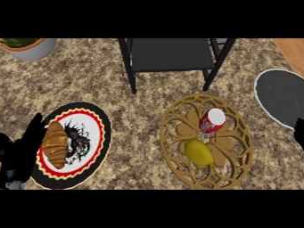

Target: Pick the can from the placemat and place it in the tiered shelf

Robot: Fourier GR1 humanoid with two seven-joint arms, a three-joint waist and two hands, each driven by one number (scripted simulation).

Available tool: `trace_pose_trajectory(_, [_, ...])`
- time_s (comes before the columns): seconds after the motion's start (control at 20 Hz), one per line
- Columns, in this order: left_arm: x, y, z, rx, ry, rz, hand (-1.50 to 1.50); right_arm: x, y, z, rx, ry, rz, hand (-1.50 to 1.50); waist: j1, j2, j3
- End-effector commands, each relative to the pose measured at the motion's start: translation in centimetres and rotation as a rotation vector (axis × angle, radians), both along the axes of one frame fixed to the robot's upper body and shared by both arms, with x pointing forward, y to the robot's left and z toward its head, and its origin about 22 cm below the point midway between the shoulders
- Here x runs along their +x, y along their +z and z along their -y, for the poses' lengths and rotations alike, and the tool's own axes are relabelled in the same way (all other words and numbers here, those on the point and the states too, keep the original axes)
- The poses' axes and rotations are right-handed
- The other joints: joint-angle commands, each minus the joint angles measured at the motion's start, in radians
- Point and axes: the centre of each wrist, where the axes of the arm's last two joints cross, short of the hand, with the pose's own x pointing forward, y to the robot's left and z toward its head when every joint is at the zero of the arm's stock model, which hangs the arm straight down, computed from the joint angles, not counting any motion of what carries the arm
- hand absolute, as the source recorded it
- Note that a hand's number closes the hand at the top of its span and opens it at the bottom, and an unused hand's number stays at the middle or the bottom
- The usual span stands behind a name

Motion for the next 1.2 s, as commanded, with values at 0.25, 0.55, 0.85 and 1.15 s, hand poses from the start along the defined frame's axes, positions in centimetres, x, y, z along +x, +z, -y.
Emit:
trace_pose_trajectory(0.25, [1.3, -0.1, 1.6, -0.144, -0.094, -0.115, 0.00, -10.2, 2.7, -3.1, 0.022, -0.130, -0.003, -1.50, 0.076, 0.002, 0.008])
trace_pose_trajectory(0.55, [2.1, -1.0, 1.4, -0.140, -0.107, -0.088, 0.00, -11.6, 9.0, -6.7, 0.051, 0.038, -0.112, -1.50, 0.094, 0.006, 0.007])
trace_pose_trajectory(0.85, [3.8, 0.1, 1.9, -0.155, -0.116, -0.092, 0.00, -10.0, 13.7, -8.8, -0.001, 0.058, -0.265, -1.50, 0.120, 0.013, 0.006])
trace_pose_trajectory(1.15, [3.5, 0.6, 2.9, -0.108, -0.160, -0.084, 0.00, -6.3, 16.4, -9.5, -0.004, -0.089, -0.370, -1.50, 0.144, 0.014, 0.007])
